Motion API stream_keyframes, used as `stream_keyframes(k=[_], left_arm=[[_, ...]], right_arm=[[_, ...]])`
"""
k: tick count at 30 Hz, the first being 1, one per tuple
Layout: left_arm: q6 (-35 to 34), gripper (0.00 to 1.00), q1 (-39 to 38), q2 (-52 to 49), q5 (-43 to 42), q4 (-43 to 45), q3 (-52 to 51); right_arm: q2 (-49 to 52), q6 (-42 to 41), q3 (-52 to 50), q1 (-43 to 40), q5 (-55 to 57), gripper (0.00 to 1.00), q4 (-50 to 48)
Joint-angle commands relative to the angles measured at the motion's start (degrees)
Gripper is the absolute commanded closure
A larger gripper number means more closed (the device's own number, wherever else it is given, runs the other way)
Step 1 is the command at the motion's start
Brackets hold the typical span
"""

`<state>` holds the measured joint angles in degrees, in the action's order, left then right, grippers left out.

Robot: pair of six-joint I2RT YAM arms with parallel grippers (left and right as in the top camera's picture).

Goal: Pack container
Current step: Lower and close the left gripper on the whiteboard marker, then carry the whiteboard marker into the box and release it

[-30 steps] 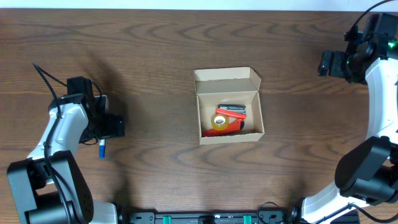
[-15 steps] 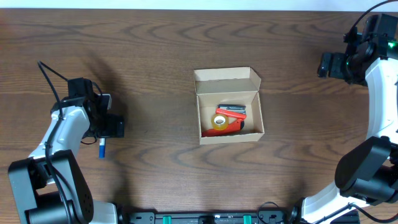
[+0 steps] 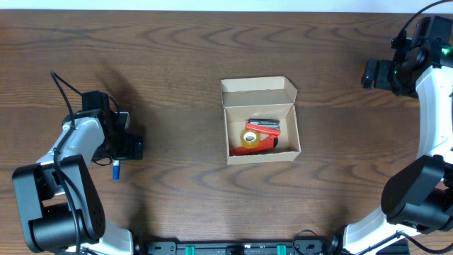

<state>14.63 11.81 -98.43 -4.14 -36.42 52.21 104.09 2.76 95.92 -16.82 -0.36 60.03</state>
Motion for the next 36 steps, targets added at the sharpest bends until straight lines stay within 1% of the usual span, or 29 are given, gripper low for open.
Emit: stream_keyframes(k=[1, 2, 3, 4, 5, 7, 9, 10, 11, 13, 16, 21, 24, 26, 29, 33, 35, 36], left_arm=[[-1.4, 0.03, 0.2, -1.9, 0.1, -0.3, -0.3], [-1.6, 0.0, 0.2, -1.9, 0.0, -0.4, -0.3], [-1.6, 0.12, 0.2, -1.9, 0.0, -0.5, -0.3], [-1.6, 0.21, 0.2, -1.9, 0.0, -0.6, -0.3], [-1.6, 0.35, 0.2, -1.9, 0.0, -0.7, -0.3], [-1.6, 0.53, 0.2, -1.9, 0.0, -1.0, -0.3], [-2.1, 0.62, 0.2, -1.9, 0.0, -1.4, -0.3], [-2.8, 0.64, 0.2, -1.9, 0.0, -1.5, -0.3], [-3.3, 0.72, 0.2, -1.9, 0.0, -1.7, -0.3], [-3.6, 0.93, 0.2, -1.9, -0.5, -2.2, -0.3], [-4.7, 0.94, 0.2, -1.9, -2.4, -2.6, -0.3], [-6.2, 0.94, 0.2, -1.9, -10.6, -2.6, 0.1], [-7.9, 0.94, -0.1, -1.9, -15.0, -3.8, 2.3], [-8.3, 0.94, -1.1, -1.8, -16.0, -6.1, 5.3], [-8.4, 0.94, -4.5, -1.8, -15.8, -11.3, 11.4], [-6.5, 0.94, -11.8, -1.8, -12.9, -17.6, 22.1], [-4.2, 0.94, -15.9, -1.8, -11.4, -18.8, 27.3], [-1.6, 0.94, -19.2, -1.8, -10.4, -19.0, 31.0]], right_arm=[[-0.7, 0.7, -0.1, -0.5, 0.5, 0.01, 0.0], [-0.7, 0.7, -0.1, -0.5, 0.5, 0.01, 0.0], [-0.7, 0.7, -0.1, -0.4, 0.5, 0.01, 0.0], [-0.7, 0.7, -0.1, -0.4, 0.5, 0.01, 0.0], [-0.7, 0.7, -0.1, -0.5, 0.5, 0.01, 0.0], [-0.7, 0.7, -0.1, -0.5, 0.5, 0.01, 0.0], [-0.7, 0.7, -0.1, -0.5, 0.5, 0.01, 0.2], [-0.7, 0.7, -0.1, -0.5, 0.5, 0.01, 0.2], [-0.7, 0.7, -0.1, -0.5, 0.5, 0.01, 0.2], [-0.7, 0.7, -0.1, -0.5, 0.5, 0.01, 0.2], [-0.7, 0.7, -0.1, -0.5, 0.5, 0.01, 0.2], [-0.7, 0.8, -0.1, -0.5, 0.6, 0.01, 0.2], [-0.7, 1.2, -0.1, -0.5, 0.6, 0.01, 0.1], [-0.7, 1.2, -0.1, -0.5, 0.6, 0.01, -0.1], [-0.7, 1.2, -0.1, -0.5, 0.6, 0.01, -0.2], [-0.7, 1.2, -0.1, -0.5, 0.6, 0.01, -0.4], [-0.7, 1.2, -0.1, -0.5, 0.6, 0.01, -0.5], [-0.7, 1.2, -0.1, -0.5, 0.6, 0.01, -0.5]])
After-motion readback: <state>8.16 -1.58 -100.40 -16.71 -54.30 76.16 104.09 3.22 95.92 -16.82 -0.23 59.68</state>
